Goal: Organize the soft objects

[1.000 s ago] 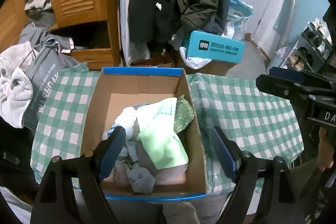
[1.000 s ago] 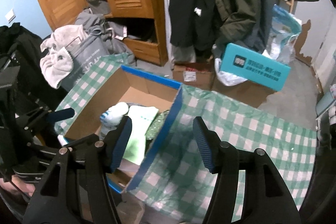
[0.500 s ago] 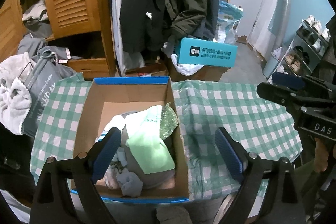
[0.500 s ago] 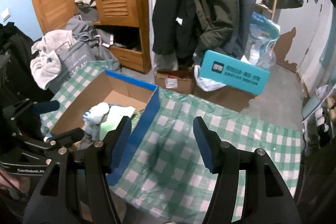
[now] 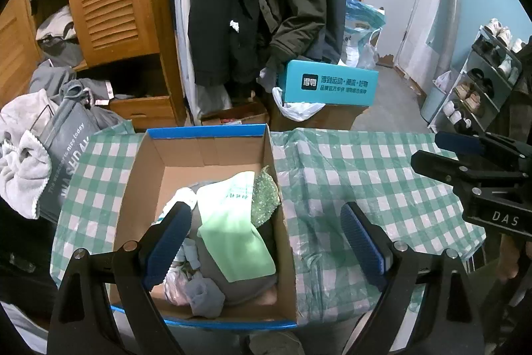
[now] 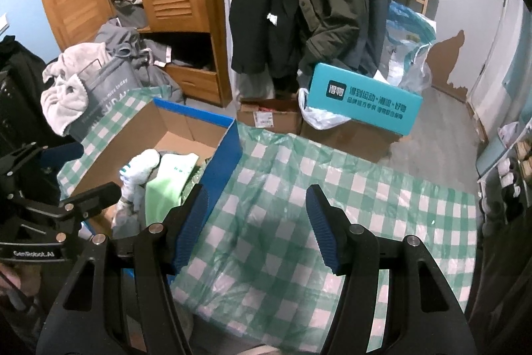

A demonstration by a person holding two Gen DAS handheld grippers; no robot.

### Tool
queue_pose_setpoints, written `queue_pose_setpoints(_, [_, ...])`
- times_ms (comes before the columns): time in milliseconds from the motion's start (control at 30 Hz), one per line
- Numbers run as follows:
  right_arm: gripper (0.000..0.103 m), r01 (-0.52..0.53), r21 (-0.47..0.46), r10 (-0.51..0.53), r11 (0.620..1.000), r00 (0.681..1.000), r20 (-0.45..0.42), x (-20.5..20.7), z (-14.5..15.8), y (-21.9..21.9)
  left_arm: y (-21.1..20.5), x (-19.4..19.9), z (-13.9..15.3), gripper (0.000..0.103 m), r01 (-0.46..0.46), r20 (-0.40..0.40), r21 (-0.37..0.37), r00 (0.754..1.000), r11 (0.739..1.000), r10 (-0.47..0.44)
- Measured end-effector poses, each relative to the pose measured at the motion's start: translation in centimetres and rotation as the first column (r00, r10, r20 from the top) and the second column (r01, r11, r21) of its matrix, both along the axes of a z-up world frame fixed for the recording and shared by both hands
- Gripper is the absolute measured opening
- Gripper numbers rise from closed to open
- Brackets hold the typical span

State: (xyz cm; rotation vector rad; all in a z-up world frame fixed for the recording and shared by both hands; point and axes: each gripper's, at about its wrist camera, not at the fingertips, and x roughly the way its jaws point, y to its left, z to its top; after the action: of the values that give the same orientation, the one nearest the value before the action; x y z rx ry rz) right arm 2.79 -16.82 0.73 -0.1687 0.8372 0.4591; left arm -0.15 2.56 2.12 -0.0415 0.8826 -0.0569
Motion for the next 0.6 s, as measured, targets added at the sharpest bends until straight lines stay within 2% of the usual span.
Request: queue_pose_setpoints(600, [0.06,0.008,0.001,-0.008,1.0,1.0,-0.005,0.15,-0.09,-0.66,-0.3,0.25,0.0,0.093,0.002,-0.01,0.014,1.0,1.0,-0.002])
